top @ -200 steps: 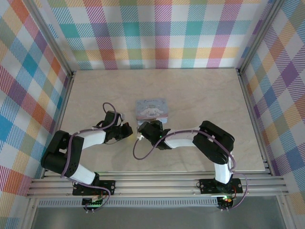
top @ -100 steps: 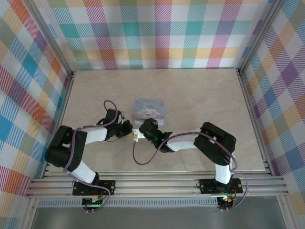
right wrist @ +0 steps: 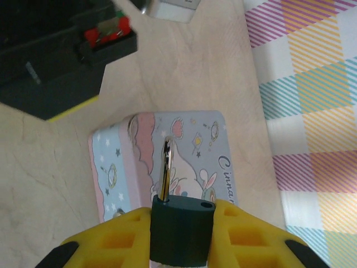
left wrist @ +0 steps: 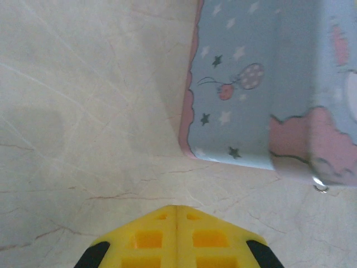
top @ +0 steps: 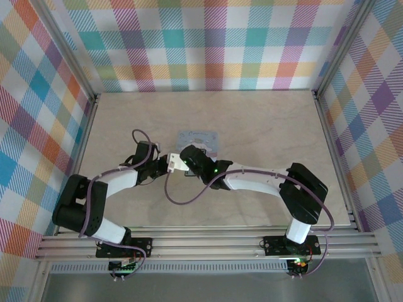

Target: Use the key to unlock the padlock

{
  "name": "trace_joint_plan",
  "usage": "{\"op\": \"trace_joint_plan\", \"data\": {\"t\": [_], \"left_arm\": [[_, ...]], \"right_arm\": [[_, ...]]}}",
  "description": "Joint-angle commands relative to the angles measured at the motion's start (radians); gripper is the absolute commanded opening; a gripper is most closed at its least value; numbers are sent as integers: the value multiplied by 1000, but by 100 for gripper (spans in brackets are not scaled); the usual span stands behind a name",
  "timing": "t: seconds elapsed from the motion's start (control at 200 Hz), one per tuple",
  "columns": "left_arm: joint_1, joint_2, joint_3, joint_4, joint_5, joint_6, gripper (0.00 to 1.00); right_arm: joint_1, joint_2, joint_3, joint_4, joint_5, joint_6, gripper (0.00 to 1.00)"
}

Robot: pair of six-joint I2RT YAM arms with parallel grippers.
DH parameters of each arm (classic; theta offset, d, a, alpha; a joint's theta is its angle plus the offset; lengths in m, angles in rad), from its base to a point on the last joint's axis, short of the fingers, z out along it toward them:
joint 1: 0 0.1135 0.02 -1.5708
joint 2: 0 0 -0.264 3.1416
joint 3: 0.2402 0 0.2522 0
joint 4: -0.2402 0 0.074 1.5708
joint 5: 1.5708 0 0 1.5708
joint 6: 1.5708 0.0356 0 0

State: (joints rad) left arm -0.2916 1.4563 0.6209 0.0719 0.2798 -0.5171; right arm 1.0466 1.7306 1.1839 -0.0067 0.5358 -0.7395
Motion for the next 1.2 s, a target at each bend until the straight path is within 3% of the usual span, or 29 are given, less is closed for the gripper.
{"op": "trace_joint_plan", "data": {"t": [0.0,0.18,0.29,0.43,0.515,0.565,0.65,0.77,0.855,1.025,1.195], "left_arm": [[11,-67,26,-85,-12,44,4],[-14,-90,77,-139,45,59,8],[-97,-67,162,-223,5,108,12],[-220,19,284,-268,-37,156,22],[-290,93,381,-322,-81,185,44],[-333,128,445,-385,-134,209,70],[-383,159,519,-420,-209,233,99],[-410,175,593,-447,-236,239,100],[-425,186,636,-487,-257,260,100],[-437,190,662,-542,-301,273,100],[-441,151,624,-543,-346,254,100]], "right_arm": [[-36,-56,95,-171,-101,283,0],[-110,-129,108,-369,-150,645,0],[-208,-182,43,-443,-240,837,0],[-307,-232,-26,-528,-263,994,0],[-388,-262,-67,-588,-283,1082,0],[-455,-278,-92,-628,-292,1140,0],[-606,-295,-136,-651,-399,1176,0],[-810,-259,-136,-658,-558,1136,0],[-895,-177,-64,-703,-585,1071,0],[-917,33,167,-878,-531,972,1],[-919,162,303,-902,-520,944,4]]}}
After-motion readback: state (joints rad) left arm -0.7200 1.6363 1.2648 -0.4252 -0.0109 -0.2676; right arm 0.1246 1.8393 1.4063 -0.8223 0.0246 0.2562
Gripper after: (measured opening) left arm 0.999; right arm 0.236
